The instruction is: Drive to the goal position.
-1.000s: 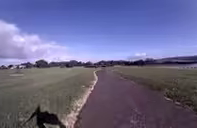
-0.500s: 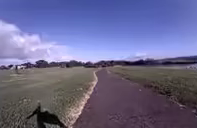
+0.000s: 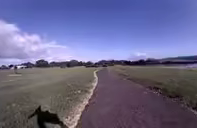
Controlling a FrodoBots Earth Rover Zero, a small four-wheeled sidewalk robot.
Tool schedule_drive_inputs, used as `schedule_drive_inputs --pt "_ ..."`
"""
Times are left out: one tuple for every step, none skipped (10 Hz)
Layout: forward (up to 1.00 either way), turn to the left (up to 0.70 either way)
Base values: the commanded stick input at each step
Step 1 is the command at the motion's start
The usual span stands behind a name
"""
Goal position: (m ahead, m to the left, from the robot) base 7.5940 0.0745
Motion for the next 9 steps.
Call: schedule_drive_inputs --pt "0.7 0.0" --pt "0.7 0.01" --pt "0.7 0.14" --pt "0.7 0.14" --pt "0.7 0.14" --pt "0.7 0.14" --pt "0.7 0.01" --pt "0.7 0.0" --pt "0.7 0.0"
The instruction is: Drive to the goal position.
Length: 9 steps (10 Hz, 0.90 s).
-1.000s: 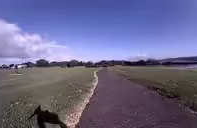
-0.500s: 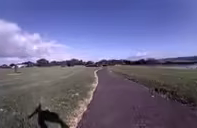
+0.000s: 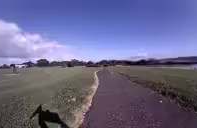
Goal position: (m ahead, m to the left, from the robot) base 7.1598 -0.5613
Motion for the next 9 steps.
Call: schedule_drive_inputs --pt "0.7 0.0" --pt "0.7 0.0" --pt "0.7 0.0" --pt "0.7 0.0" --pt "0.7 0.0" --pt "0.7 0.0" --pt "0.7 0.0" --pt "0.7 0.0" --pt "0.7 0.0"
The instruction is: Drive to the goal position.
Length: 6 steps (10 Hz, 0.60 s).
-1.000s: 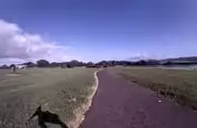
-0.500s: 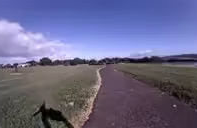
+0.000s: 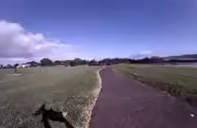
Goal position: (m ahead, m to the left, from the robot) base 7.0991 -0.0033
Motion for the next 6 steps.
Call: schedule_drive_inputs --pt "0.7 0.0" --pt "0.7 0.0" --pt "0.7 0.0" --pt "0.7 0.0" --pt "0.7 0.0" --pt "0.7 0.0"
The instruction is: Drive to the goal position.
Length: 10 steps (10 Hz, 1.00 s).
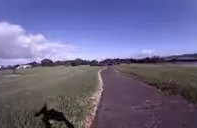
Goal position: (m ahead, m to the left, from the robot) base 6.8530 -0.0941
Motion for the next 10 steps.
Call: schedule_drive_inputs --pt "0.7 0.0" --pt "0.7 0.0" --pt "0.7 -0.14" --pt "0.7 -0.14" --pt "0.7 -0.14" --pt "0.7 -0.14" --pt "0.7 -0.14" --pt "0.7 -0.14" --pt "0.7 -0.14" --pt "0.7 -0.14"
